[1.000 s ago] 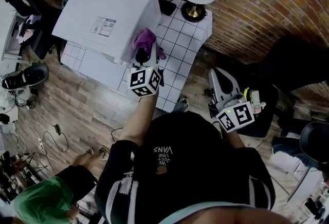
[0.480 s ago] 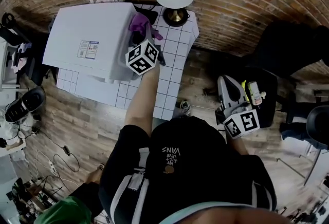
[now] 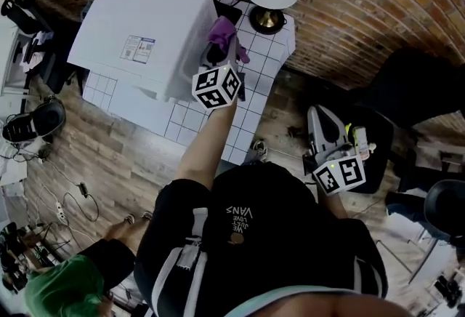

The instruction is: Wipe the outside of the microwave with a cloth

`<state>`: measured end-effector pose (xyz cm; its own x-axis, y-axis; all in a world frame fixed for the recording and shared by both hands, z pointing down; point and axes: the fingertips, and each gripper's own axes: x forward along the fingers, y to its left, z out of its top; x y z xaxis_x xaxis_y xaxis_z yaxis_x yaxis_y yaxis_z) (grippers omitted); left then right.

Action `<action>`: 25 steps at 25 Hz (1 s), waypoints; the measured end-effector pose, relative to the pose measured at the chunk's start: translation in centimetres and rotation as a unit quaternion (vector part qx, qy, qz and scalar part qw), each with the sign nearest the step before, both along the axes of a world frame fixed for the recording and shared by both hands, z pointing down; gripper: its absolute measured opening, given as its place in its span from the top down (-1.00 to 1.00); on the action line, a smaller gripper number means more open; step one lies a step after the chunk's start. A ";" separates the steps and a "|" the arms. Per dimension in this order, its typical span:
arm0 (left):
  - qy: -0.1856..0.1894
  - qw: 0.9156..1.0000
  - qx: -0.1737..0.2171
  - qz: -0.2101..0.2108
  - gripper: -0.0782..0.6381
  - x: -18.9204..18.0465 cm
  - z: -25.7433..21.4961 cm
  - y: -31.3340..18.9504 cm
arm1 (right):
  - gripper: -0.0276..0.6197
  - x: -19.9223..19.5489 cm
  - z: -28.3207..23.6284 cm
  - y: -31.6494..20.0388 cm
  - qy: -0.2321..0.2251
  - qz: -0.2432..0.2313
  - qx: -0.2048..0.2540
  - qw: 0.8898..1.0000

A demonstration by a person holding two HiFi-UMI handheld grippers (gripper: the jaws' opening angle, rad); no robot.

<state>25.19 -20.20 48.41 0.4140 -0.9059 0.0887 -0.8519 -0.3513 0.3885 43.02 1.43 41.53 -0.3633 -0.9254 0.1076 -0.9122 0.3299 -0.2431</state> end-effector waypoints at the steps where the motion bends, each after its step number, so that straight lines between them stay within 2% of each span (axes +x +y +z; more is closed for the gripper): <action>1: 0.001 1.000 0.001 0.000 0.39 -0.3 0.1 1.0 | 0.92 -0.6 0.0 -0.3 0.000 -0.012 0.002 1.000; 7: 0.023 0.999 -0.021 -0.039 0.39 -4.1 2.0 8.8 | 0.92 -4.6 0.3 -1.7 -0.004 -0.101 0.006 0.995; 15: 0.018 0.992 -0.048 -0.112 0.39 -10.4 4.8 16.4 | 0.92 -9.2 0.9 -2.1 -0.010 -0.186 0.004 0.983; 20: 0.024 0.989 -0.060 -0.135 0.39 -12.0 6.0 16.4 | 0.92 -9.9 1.2 -2.0 -0.012 -0.202 0.002 0.979; 25: 0.034 0.990 -0.068 -0.120 0.39 -10.0 6.8 13.5 | 0.92 -7.2 1.2 -2.0 -0.009 -0.170 0.000 0.985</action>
<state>15.15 -6.69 55.22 0.1981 -0.9603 0.1965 -0.8743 -0.0825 0.4783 35.78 -0.59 42.76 -0.6538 -0.7504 0.0976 -0.7447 0.6153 -0.2585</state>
